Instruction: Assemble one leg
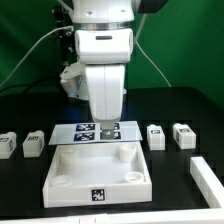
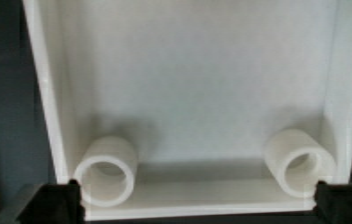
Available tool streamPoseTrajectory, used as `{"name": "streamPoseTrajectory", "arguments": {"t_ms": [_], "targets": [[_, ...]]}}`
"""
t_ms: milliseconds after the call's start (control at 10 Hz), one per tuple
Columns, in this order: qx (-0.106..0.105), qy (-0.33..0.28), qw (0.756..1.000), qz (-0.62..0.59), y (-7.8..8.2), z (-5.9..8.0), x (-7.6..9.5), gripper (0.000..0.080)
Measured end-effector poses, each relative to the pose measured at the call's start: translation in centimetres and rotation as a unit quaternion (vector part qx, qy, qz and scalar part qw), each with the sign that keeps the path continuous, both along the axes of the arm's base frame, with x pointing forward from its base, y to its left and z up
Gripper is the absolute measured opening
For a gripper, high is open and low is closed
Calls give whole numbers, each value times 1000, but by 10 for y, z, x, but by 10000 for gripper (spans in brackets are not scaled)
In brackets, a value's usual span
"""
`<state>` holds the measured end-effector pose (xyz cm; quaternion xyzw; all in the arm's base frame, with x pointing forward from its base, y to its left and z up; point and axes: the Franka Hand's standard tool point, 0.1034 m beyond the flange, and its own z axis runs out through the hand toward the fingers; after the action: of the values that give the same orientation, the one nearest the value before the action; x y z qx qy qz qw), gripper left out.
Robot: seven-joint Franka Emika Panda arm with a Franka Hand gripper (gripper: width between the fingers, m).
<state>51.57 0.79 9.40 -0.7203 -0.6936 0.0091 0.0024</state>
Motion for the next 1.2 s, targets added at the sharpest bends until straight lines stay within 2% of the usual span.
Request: {"name": "streamPoseTrajectory", "arguments": {"t_ms": [200, 300, 500, 600, 700, 900, 1200], "targets": [[0, 2, 1000, 0, -1, -1, -1, 650], [1, 1, 1000, 10, -3, -6, -9, 650], [6, -5, 1000, 19, -10, -29, -47, 650], [11, -7, 1000, 15, -16, -49, -59, 650], [15, 3, 1000, 7, -20, -68, -62, 650], [19, 8, 1000, -6, -18, -84, -61, 650], [19, 8, 1000, -13, -18, -86, -62, 624]]}}
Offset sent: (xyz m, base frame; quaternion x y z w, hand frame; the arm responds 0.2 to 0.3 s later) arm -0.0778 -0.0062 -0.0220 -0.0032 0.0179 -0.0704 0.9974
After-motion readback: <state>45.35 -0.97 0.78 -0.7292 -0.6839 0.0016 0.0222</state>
